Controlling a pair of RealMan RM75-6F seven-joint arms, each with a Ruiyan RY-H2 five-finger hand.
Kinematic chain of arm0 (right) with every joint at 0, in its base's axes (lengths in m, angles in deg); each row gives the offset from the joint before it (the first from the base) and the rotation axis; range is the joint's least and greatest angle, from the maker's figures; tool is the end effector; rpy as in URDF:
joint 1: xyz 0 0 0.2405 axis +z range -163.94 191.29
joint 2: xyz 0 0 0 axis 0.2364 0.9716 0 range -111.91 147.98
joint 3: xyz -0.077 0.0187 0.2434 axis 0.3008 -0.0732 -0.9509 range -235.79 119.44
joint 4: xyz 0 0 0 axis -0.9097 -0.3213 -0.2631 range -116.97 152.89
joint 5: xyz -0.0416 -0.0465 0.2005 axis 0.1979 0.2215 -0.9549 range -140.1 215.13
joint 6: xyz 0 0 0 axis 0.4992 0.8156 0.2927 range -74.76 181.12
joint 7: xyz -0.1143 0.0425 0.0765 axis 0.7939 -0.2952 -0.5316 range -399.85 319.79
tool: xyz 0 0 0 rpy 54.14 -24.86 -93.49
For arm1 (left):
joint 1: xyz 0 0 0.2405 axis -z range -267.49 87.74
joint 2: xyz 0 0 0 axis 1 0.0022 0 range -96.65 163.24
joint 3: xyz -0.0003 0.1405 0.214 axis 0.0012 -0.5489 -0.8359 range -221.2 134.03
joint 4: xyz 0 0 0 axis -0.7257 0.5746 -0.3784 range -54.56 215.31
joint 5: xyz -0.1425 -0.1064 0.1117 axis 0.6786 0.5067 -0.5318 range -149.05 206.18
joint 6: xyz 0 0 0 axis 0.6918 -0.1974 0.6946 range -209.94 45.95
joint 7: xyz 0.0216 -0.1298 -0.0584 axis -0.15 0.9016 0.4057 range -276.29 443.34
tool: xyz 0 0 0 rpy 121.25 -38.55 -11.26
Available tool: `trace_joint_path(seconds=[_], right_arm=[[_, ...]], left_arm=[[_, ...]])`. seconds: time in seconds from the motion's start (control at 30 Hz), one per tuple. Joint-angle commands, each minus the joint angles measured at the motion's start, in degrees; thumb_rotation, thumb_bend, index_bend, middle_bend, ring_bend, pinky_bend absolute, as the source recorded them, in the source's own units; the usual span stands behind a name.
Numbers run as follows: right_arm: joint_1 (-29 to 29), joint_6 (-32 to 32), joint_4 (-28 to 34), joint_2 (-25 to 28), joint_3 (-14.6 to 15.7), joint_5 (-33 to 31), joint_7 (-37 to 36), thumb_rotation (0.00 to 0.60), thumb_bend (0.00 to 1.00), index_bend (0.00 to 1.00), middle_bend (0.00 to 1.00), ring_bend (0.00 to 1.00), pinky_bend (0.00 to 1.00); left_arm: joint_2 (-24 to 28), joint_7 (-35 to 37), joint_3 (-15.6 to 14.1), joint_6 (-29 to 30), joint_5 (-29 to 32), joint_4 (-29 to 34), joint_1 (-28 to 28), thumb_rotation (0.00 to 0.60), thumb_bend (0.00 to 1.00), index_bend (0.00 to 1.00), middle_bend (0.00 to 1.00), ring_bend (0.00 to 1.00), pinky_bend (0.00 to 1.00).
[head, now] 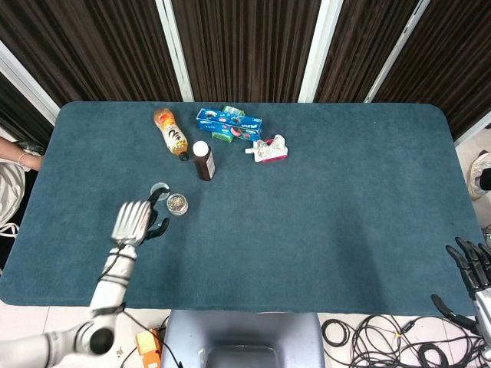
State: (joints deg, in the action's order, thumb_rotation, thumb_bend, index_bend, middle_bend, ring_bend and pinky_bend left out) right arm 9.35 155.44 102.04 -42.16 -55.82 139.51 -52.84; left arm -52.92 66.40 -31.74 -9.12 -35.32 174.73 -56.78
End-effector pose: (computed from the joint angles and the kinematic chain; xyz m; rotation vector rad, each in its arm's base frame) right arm -0.3148 -0.1066 0.2002 1.4565 -0.7941 1.0851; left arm -0.1662 0.3154 0.0352 -1.4970 -1.0391 -1.1214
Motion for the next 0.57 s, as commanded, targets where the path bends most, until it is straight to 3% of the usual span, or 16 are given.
trace_joint_path(seconds=[0.03,0.1,0.13,0.17,0.23,0.27,0.33,0.57], right_arm=[[0.5,-1.4,0.8,-0.5,0.1,0.2,2.0,0.600,0.18,0.00,0.00,0.00,0.02],[1.0,-2.6,1.5,-0.7,0.2,0.2,3.7,0.600,0.18,0.00,0.00,0.00,0.02],[1.1,-3.1,1.8,-0.9,0.2,0.3,4.5,0.600,0.18,0.00,0.00,0.00,0.02],[1.4,-3.8,2.1,-1.0,0.3,0.3,5.5,0.600,0.18,0.00,0.00,0.00,0.02],[1.7,-4.7,2.7,-1.3,0.3,0.2,7.0,0.600,0.18,0.00,0.00,0.00,0.02],[1.8,-5.1,3.0,-1.4,0.2,0.1,7.6,0.600,0.18,0.00,0.00,0.00,0.02],[2.1,-6.0,3.6,-1.6,0.1,-0.3,8.6,0.600,0.18,0.00,0.00,0.00,0.02],[3.3,-8.9,4.8,-1.7,-0.2,-1.7,10.8,0.600,0.18,0.00,0.00,0.00,0.02]], left_arm=[[10.4,5.7,-11.2,13.5,-15.9,4.4,-11.8,0.600,0.34,0.12,0.87,0.96,1.00],[11.4,5.9,-14.4,17.0,-18.3,0.8,-15.7,0.600,0.33,0.04,0.60,0.78,0.95],[11.5,5.6,-15.4,17.9,-18.4,-0.8,-17.1,0.600,0.32,0.02,0.46,0.63,0.86],[11.3,4.5,-16.5,18.7,-18.4,-3.1,-18.7,0.600,0.32,0.00,0.29,0.42,0.68],[9.8,3.2,-17.0,21.4,-19.8,-7.2,-20.9,0.600,0.33,0.00,0.08,0.13,0.36],[8.9,4.1,-17.1,22.5,-20.9,-8.9,-21.6,0.600,0.33,0.00,0.02,0.04,0.23],[7.9,4.9,-17.1,23.4,-21.8,-11.2,-22.7,0.600,0.33,0.00,0.00,0.00,0.12],[8.4,4.7,-17.0,22.7,-24.1,-11.7,-23.7,0.600,0.33,0.00,0.00,0.00,0.08]])
